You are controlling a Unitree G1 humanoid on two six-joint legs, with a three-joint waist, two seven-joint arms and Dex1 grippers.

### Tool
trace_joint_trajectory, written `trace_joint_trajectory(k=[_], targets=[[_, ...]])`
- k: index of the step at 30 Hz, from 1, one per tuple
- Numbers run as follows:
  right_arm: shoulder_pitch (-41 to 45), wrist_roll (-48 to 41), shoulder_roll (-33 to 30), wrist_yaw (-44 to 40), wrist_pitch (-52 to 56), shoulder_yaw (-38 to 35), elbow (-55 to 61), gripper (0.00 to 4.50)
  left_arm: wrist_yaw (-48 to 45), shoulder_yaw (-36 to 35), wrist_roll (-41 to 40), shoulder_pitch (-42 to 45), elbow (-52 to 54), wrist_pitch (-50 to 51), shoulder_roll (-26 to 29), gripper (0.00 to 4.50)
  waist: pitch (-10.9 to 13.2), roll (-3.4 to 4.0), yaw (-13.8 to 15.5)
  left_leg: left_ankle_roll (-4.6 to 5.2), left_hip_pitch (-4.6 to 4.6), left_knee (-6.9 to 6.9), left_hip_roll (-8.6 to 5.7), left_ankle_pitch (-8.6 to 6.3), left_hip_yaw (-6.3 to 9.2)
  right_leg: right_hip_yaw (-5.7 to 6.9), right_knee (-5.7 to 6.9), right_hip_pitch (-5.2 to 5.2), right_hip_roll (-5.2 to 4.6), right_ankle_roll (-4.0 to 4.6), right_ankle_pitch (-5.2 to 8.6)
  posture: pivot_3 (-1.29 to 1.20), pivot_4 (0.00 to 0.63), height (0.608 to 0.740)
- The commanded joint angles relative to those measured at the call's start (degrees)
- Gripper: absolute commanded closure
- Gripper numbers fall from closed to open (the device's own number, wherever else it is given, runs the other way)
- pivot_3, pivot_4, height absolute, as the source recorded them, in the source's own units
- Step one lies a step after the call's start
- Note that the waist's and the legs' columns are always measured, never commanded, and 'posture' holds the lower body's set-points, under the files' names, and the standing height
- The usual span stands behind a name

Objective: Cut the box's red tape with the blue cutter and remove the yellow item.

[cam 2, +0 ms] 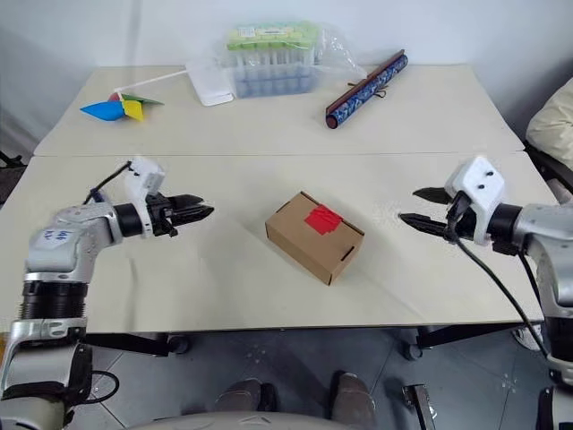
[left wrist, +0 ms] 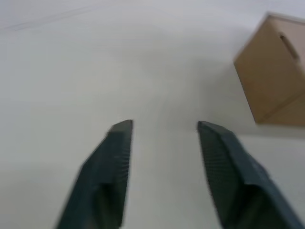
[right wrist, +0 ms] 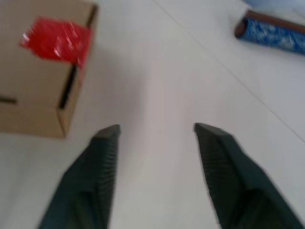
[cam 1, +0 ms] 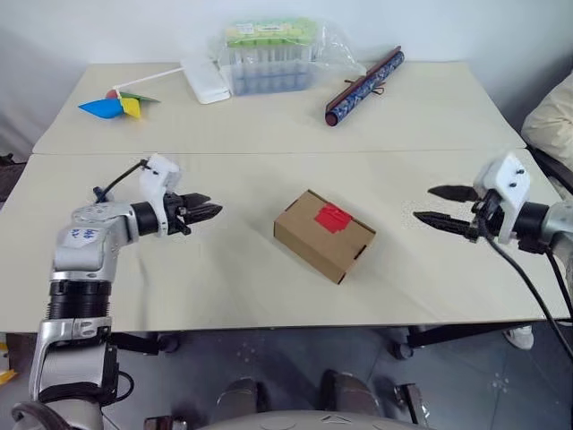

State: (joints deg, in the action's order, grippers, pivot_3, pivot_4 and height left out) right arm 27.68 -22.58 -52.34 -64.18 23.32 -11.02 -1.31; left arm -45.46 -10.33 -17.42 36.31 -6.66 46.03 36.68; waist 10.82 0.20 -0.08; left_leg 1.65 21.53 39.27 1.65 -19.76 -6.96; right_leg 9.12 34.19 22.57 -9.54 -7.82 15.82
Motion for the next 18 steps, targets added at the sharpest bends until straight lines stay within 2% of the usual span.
trace_joint_trajectory(k=[1,3,5,9,12,15,18], targets=[[3.46,-2.77,0.04,-7.14,-3.43,0.7,-4.46,0.56,5.57,-5.45,-3.27,-2.28,10.45,6.36,0.31,1.14,0.0,0.0,-0.07,0.0,0.0,0.0,0.0,0.0,0.01,0.0,0.01,0.0,0.0,0.0,0.0,0.0,0.15,0.74],[4.5,-2.54,0.07,-9.96,-4.95,1.78,-6.82,0.0,8.34,-7.36,-4.34,-4.93,15.81,9.56,-0.18,0.55,0.0,0.0,-0.02,0.0,-0.01,-0.01,0.02,0.0,0.05,0.02,0.05,0.0,0.0,0.0,0.0,0.0,0.15,0.74],[5.82,-2.58,0.76,-11.23,-6.07,2.18,-8.83,0.0,11.2,-9.81,-5.61,-7.74,21.06,12.07,-1.19,0.06,0.0,0.0,0.01,0.0,-0.02,-0.02,0.02,0.0,0.05,0.01,0.07,0.01,0.0,0.0,0.0,0.0,0.15,0.74],[8.29,-2.01,1.88,-13.62,-8.69,3.49,-12.54,0.0,19.1,-14.5,-4.81,-12.38,28.9,14.44,-3.77,0.06,0.0,0.0,0.03,-0.01,-0.02,-0.01,0.03,0.0,0.05,-0.02,0.07,0.0,0.0,0.0,0.0,0.0,0.15,0.74],[11.56,-0.92,3.21,-14.1,-10.14,4.8,-16.48,0.0,29.14,-15.09,-0.09,-14.14,34.98,15.35,-7.01,0.06,0.0,0.0,0.04,-0.02,-0.03,0.03,0.03,0.01,0.05,-0.04,0.08,-0.02,0.0,0.01,0.0,0.0,0.15,0.74],[14.35,-0.11,4.69,-14.58,-11.01,5.92,-19.37,0.0,39.41,-17.35,3.19,-10.02,37.25,25.37,-12.84,0.06,0.0,-0.01,0.31,-0.02,-0.04,0.07,0.02,0.01,0.07,-0.07,0.08,-0.05,-0.01,0.01,-0.01,0.0,0.15,0.74],[16.29,0.39,6.04,-15.44,-11.82,6.91,-20.87,0.0,44.9,-18.8,5.86,-4.59,35.8,33.92,-16.13,0.06,0.02,-0.03,0.51,-0.02,0.0,0.18,0.02,0.01,0.11,-0.06,0.13,-0.08,0.0,0.02,-0.01,0.0,0.15,0.74]])
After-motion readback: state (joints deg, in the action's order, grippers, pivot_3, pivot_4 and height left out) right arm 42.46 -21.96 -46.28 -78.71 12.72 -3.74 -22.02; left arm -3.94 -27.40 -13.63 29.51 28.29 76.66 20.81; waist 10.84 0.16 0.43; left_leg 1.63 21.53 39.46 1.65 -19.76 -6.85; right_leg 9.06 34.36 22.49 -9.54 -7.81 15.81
